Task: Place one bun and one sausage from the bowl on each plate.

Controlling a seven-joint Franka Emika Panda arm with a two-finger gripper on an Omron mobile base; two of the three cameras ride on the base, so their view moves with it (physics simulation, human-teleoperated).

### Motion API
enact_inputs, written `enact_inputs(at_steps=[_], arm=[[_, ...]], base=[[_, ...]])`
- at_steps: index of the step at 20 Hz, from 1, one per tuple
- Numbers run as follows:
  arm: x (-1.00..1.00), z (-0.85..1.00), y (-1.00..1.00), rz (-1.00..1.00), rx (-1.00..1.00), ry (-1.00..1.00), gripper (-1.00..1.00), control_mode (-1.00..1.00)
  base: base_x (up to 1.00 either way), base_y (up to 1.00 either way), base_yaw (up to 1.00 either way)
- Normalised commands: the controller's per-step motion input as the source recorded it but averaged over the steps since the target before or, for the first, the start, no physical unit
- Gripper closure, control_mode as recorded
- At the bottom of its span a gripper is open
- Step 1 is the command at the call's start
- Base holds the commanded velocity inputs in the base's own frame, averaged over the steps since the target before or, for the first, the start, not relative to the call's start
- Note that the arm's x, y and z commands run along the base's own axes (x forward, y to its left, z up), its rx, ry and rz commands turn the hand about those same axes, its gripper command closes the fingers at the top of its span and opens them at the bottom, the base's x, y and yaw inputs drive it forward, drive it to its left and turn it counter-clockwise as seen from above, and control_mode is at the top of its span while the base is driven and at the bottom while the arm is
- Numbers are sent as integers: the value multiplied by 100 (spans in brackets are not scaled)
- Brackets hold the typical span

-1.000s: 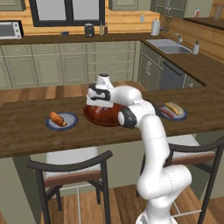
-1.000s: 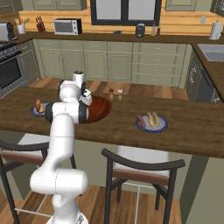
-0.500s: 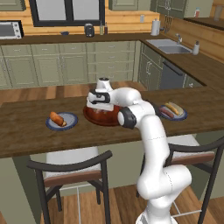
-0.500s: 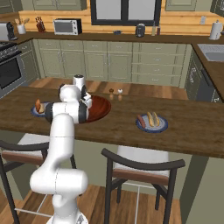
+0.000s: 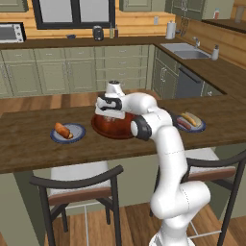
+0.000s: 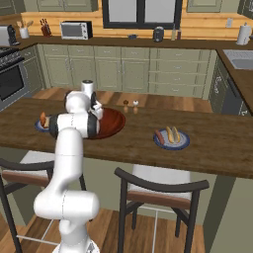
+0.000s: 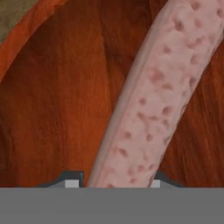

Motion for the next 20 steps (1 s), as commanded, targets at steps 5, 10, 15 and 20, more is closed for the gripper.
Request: enact_inputs(at_steps=[5,10,15,20], arm=[[-51,73,0,0,0,-1,100,-100],[-62,73,42,4,0,-9,100,-100],[-35,28,83,19,-1,-5,100,-100],[-47,2,69,22,-3,-3,100,-100]], base=[[0,0,0],[0,0,0],[0,0,0],[0,0,0]])
